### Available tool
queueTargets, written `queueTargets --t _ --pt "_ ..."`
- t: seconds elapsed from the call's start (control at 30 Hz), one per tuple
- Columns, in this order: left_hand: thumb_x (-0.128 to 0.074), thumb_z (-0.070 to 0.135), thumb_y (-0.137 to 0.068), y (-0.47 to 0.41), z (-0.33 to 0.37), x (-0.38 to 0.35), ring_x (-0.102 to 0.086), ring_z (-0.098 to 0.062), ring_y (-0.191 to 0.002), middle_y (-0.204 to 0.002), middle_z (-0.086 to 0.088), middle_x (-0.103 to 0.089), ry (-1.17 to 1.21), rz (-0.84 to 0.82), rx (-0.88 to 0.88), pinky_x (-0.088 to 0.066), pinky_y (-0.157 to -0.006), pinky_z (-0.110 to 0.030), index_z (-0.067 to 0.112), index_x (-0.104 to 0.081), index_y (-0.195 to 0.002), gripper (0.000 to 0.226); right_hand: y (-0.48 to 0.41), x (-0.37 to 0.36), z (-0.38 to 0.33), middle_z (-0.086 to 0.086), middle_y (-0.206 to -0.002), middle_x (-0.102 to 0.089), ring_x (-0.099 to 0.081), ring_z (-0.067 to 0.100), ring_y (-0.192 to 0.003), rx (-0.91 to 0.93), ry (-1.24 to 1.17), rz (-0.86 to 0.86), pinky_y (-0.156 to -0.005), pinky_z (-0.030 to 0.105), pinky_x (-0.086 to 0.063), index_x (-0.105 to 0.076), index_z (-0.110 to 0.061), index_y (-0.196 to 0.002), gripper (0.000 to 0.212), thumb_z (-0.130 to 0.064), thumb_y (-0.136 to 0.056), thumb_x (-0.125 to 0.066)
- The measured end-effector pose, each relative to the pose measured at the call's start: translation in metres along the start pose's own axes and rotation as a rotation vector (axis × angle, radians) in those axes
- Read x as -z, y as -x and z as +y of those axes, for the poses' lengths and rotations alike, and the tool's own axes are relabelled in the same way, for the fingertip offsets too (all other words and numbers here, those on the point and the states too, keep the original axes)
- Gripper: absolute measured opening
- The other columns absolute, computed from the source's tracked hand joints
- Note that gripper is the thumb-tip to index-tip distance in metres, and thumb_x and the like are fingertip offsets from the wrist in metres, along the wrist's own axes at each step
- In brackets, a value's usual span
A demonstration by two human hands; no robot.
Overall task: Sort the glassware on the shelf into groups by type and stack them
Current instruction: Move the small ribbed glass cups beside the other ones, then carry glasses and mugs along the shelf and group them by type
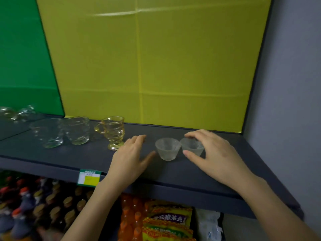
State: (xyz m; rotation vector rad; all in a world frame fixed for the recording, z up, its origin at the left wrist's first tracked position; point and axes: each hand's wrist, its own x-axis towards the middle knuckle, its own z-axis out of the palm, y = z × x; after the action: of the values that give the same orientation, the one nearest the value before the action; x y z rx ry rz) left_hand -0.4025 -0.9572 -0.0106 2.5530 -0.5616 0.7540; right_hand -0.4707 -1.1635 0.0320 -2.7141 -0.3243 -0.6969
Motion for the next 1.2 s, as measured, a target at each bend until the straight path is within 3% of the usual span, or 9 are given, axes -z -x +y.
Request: queueTargets --t 0.13,0.4,0.63,1.0,1.1,1.2 --pt "-0.039 0.039 -0.084 0.030 -0.031 0.029 -0.066 -0.027 -0.083 -0.092 -0.004 -0.069 -0.261 0.029 -0.005 -0.050 -0.059 -0.034 0.015 -0.062 -0.102 0.038 -0.016 -0.031 -0.046 -0.017 -0.124 -0.055 -0.051 0.007 -0.116 0.160 -0.065 -0.076 -0.093 0.028 -0.042 -0.050 -0.032 -0.123 0.036 -0.045 -0.090 -0.048" --pt "-0.032 0.035 -0.084 0.095 -0.119 0.101 -0.064 -0.022 -0.064 -0.071 0.002 -0.066 -0.534 -0.003 0.292 -0.046 -0.050 -0.029 0.017 -0.062 -0.078 0.036 -0.055 -0.107 -0.155 -0.017 -0.126 -0.054 -0.051 0.011 -0.117 0.412 -0.207 -0.240 -0.092 0.036 -0.046 -0.048 -0.035 -0.124 0.033 -0.042 -0.092 -0.044" --pt "-0.031 0.039 -0.085 0.144 -0.218 0.163 -0.064 -0.022 -0.065 -0.072 0.000 -0.066 -0.598 0.042 0.406 -0.050 -0.050 -0.031 0.015 -0.065 -0.082 0.041 -0.088 -0.164 -0.271 -0.016 -0.123 -0.054 -0.051 0.009 -0.114 0.557 -0.288 -0.288 -0.086 0.029 -0.044 -0.049 -0.033 -0.125 0.034 -0.042 -0.092 -0.044" --pt "-0.040 0.042 -0.084 0.191 -0.383 0.254 -0.062 -0.011 -0.058 -0.067 0.009 -0.062 -0.734 0.035 0.410 -0.042 -0.044 -0.022 0.023 -0.061 -0.076 0.030 -0.152 -0.255 -0.446 -0.012 -0.127 -0.055 -0.053 0.016 -0.114 0.514 -0.291 -0.290 -0.085 0.033 -0.044 -0.050 -0.033 -0.123 0.034 -0.045 -0.091 -0.045" --pt "-0.052 0.039 -0.086 0.191 -0.422 0.270 -0.064 -0.015 -0.066 -0.074 0.006 -0.064 -0.674 0.043 0.436 -0.038 -0.048 -0.022 0.020 -0.062 -0.083 0.021 -0.174 -0.274 -0.482 -0.011 -0.125 -0.056 -0.054 0.017 -0.112 0.497 -0.288 -0.307 -0.087 0.034 -0.045 -0.051 -0.032 -0.122 0.034 -0.044 -0.091 -0.046" --pt "-0.046 0.039 -0.091 0.186 -0.457 0.280 -0.062 -0.019 -0.087 -0.091 0.002 -0.063 -0.605 0.072 0.435 -0.043 -0.062 -0.027 0.017 -0.060 -0.099 0.027 -0.196 -0.295 -0.511 -0.011 -0.122 -0.058 -0.055 0.017 -0.111 0.484 -0.271 -0.323 -0.088 0.036 -0.047 -0.052 -0.031 -0.121 0.034 -0.044 -0.090 -0.047"
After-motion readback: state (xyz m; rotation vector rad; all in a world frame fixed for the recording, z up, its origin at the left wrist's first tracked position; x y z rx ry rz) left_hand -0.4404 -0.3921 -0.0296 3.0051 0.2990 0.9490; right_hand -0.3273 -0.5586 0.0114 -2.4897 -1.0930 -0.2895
